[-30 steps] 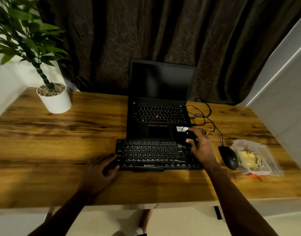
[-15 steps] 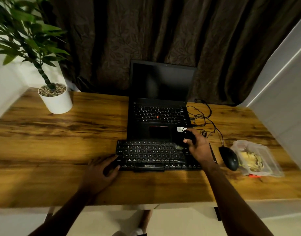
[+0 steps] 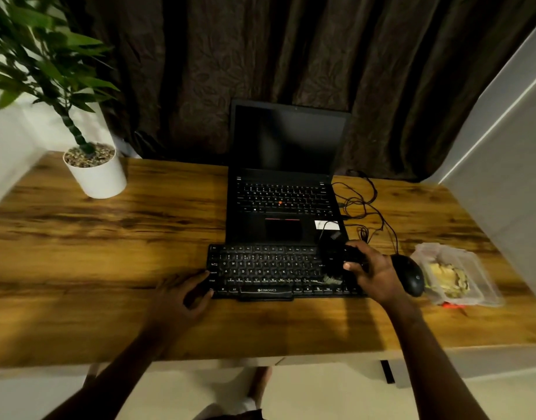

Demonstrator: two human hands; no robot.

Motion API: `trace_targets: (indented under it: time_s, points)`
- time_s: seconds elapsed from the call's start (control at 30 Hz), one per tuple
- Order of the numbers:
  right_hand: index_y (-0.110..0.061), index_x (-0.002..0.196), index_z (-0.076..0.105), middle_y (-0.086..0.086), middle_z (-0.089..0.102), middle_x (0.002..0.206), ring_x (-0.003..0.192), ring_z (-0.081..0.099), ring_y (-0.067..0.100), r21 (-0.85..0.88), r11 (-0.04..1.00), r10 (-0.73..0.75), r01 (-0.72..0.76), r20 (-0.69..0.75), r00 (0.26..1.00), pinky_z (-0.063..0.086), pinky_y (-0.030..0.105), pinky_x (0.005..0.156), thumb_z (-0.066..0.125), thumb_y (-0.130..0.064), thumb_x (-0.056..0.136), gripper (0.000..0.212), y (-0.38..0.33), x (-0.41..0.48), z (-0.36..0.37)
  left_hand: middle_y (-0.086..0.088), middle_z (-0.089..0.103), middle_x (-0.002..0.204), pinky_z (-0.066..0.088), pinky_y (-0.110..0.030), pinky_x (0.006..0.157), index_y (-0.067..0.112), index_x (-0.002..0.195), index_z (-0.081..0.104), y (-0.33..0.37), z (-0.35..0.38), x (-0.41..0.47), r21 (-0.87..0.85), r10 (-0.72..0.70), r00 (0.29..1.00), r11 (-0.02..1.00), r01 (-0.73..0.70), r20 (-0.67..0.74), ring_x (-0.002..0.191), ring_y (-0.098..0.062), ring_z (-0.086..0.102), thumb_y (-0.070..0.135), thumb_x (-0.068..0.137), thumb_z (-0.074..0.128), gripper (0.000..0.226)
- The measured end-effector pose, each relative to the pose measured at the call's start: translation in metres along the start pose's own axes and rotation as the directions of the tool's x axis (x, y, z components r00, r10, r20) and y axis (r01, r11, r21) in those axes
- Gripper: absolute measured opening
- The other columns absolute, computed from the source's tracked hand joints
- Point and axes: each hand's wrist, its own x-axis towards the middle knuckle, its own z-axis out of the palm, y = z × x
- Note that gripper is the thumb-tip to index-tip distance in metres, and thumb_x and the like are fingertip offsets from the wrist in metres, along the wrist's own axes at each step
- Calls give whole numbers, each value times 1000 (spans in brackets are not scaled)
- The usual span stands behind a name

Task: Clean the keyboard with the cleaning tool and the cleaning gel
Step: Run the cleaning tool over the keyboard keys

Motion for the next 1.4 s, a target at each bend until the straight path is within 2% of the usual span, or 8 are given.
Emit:
trace_targets:
  time_s: [0.3, 0.43, 0.57, 0.73, 0.87, 1.1, 1.23, 1.4]
  points:
    - [-46, 121, 52, 5, 66, 105, 89, 67, 12, 6, 999, -34, 33, 97, 995, 59, 24, 66, 66, -20, 92, 41, -18, 5, 40, 6, 63, 130, 42, -46, 102, 35, 132, 59, 0, -2, 0, 0, -27, 999, 1000, 27, 26, 120, -21, 55, 73, 82, 44, 64]
    - [-40, 121, 53, 4, 69, 102, 85, 69, 8, -28, 999, -36, 38, 55, 998, 57, 18, 65, 68, -12, 90, 44, -14, 2, 24, 6, 61, 132, 42, -47, 103, 36, 133, 57, -2, -1, -1, -14, -19, 999, 1000, 19, 33, 122, -19, 52, 84, 82, 30, 75]
    - [-51, 123, 47, 5, 69, 97, 79, 70, 20, -165, 986, -15, 22, 43, 999, 62, 36, 66, 68, -21, 90, 49, 3, -1, 9, 4, 62, 129, 41, -41, 99, 31, 131, 61, 2, -2, -1, -11, -8, 1000, 1000, 8, 5, 118, -17, 52, 83, 83, 29, 77]
    - [-55, 123, 46, 4, 62, 108, 91, 65, 20, -116, 993, 27, -14, 106, 994, 60, 29, 67, 63, -31, 91, 43, -16, 1, 39, 5, 61, 132, 41, -41, 101, 33, 133, 58, -4, 0, 0, 6, -13, 999, 1000, 13, 37, 121, -18, 52, 82, 83, 33, 74]
    - [-30, 127, 54, 2, 67, 98, 78, 67, 3, 10, 999, -38, 38, 75, 996, 55, 15, 57, 64, -19, 92, 38, -36, 5, 56, 5, 61, 131, 45, -42, 100, 35, 132, 59, 0, -1, 0, 17, -39, 999, 999, 39, 28, 121, -19, 53, 76, 81, 41, 68]
    - [-39, 127, 51, 2, 68, 94, 75, 66, 11, -160, 987, -6, 12, 42, 999, 60, 27, 66, 67, -17, 90, 46, -18, 1, 31, 4, 62, 130, 37, -36, 99, 31, 130, 61, -3, 0, 1, 31, -2, 1000, 1000, 2, 12, 120, -18, 53, 85, 82, 27, 79]
    - [-61, 125, 38, 6, 62, 104, 90, 63, 25, -207, 978, 43, -21, 100, 994, 60, 43, 75, 62, -30, 91, 51, -23, 3, 46, 5, 60, 133, 29, -32, 102, 33, 132, 60, -2, 0, 1, 11, -15, 1000, 1000, 14, 28, 122, -13, 49, 83, 81, 33, 76]
    - [-53, 125, 43, 2, 59, 107, 92, 61, 13, -137, 989, -28, 46, 127, 991, 62, 34, 72, 61, -26, 93, 45, -55, 5, 81, 5, 60, 134, 37, -40, 103, 34, 133, 57, -7, 2, 1, 31, -15, 999, 999, 14, 42, 123, -19, 52, 77, 82, 39, 69]
